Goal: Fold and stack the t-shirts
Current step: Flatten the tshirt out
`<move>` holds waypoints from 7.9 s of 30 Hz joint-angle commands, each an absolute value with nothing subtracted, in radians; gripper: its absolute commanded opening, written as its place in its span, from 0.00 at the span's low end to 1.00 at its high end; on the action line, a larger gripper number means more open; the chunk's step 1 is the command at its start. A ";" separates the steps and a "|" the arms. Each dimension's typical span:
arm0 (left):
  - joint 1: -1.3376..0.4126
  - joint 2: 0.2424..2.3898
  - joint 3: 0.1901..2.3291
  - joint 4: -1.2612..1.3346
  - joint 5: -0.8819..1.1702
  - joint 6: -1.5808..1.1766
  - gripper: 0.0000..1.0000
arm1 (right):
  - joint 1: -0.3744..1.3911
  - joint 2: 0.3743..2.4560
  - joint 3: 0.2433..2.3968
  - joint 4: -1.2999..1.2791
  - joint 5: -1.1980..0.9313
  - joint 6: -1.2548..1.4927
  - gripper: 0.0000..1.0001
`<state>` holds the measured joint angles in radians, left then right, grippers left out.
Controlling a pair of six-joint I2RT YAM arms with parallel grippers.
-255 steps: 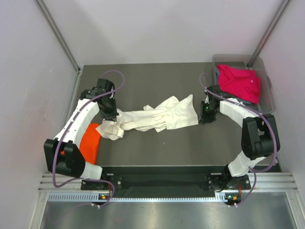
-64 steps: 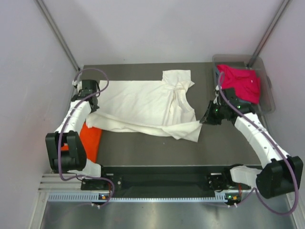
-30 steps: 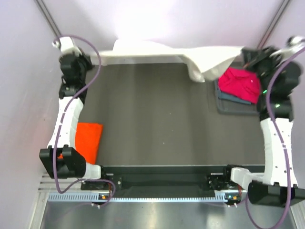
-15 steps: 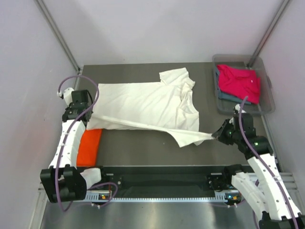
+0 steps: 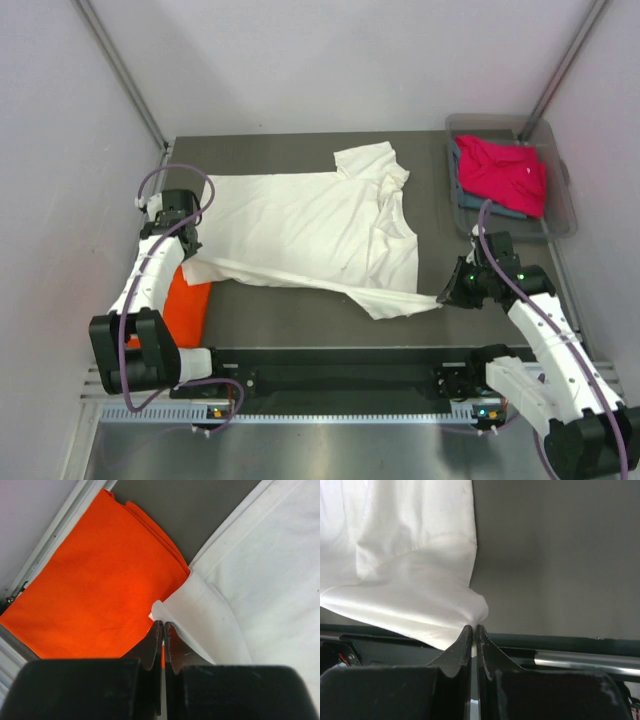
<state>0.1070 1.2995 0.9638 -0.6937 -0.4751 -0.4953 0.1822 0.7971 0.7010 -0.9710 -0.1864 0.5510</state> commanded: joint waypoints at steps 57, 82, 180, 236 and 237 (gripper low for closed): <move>0.005 1.439 1.233 -0.627 -0.031 -0.448 0.37 | 0.278 1.850 1.220 -0.426 0.020 0.328 0.48; 0.006 1.459 1.221 -0.554 -0.012 -0.388 0.32 | 0.279 1.614 1.011 -0.568 0.424 0.413 0.04; 0.074 2.620 2.252 -0.092 -0.057 -0.644 0.46 | 0.107 2.609 2.442 0.011 -0.047 0.363 0.49; -0.233 1.524 1.315 -0.511 -0.094 -0.601 0.29 | 0.334 1.009 0.783 -0.865 -0.322 0.572 0.61; -0.250 1.502 1.287 -0.546 -0.083 -0.629 0.28 | 0.336 0.977 0.749 -0.880 -0.327 0.586 0.56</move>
